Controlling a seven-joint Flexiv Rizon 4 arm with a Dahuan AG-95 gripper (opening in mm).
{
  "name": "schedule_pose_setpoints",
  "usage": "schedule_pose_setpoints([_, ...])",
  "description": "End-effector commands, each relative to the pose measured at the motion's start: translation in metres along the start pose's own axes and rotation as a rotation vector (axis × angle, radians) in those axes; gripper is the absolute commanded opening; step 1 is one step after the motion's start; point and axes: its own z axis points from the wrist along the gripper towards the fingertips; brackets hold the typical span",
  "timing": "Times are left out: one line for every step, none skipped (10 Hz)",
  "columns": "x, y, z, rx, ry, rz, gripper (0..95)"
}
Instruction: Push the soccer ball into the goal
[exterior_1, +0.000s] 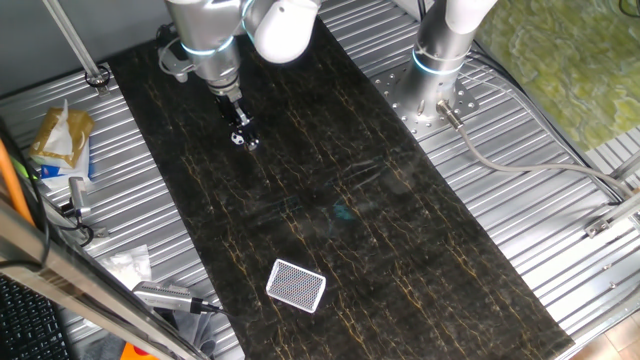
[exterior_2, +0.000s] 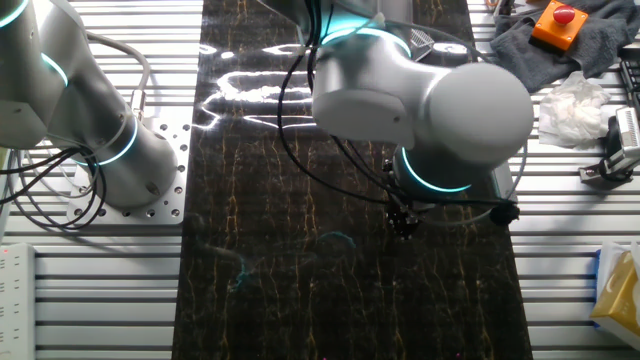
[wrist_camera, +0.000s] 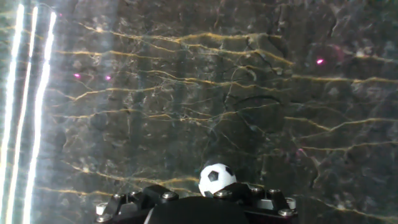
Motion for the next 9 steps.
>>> schedule_pose_setpoints([-0.003,0.004,0.004,-0.001,-0.003,0.01,76.0])
schedule_pose_setpoints([-0.004,0.006,0.005,-0.003,-0.006,0.013,76.0])
schedule_pose_setpoints([-0.005,0.008,0.007,-0.005,-0.008,0.016,76.0])
schedule_pose_setpoints([-0.007,0.012,0.009,-0.004,-0.01,0.02,76.0])
schedule_pose_setpoints([-0.009,0.016,0.012,-0.004,-0.012,0.027,76.0])
schedule_pose_setpoints([-0.011,0.019,0.014,-0.003,-0.016,0.031,76.0])
schedule_pose_setpoints([-0.012,0.022,0.015,-0.004,-0.018,0.035,76.0])
schedule_pose_setpoints([-0.015,0.027,0.017,-0.004,-0.021,0.04,76.0])
schedule_pose_setpoints([-0.016,0.03,0.018,-0.004,-0.022,0.044,76.0])
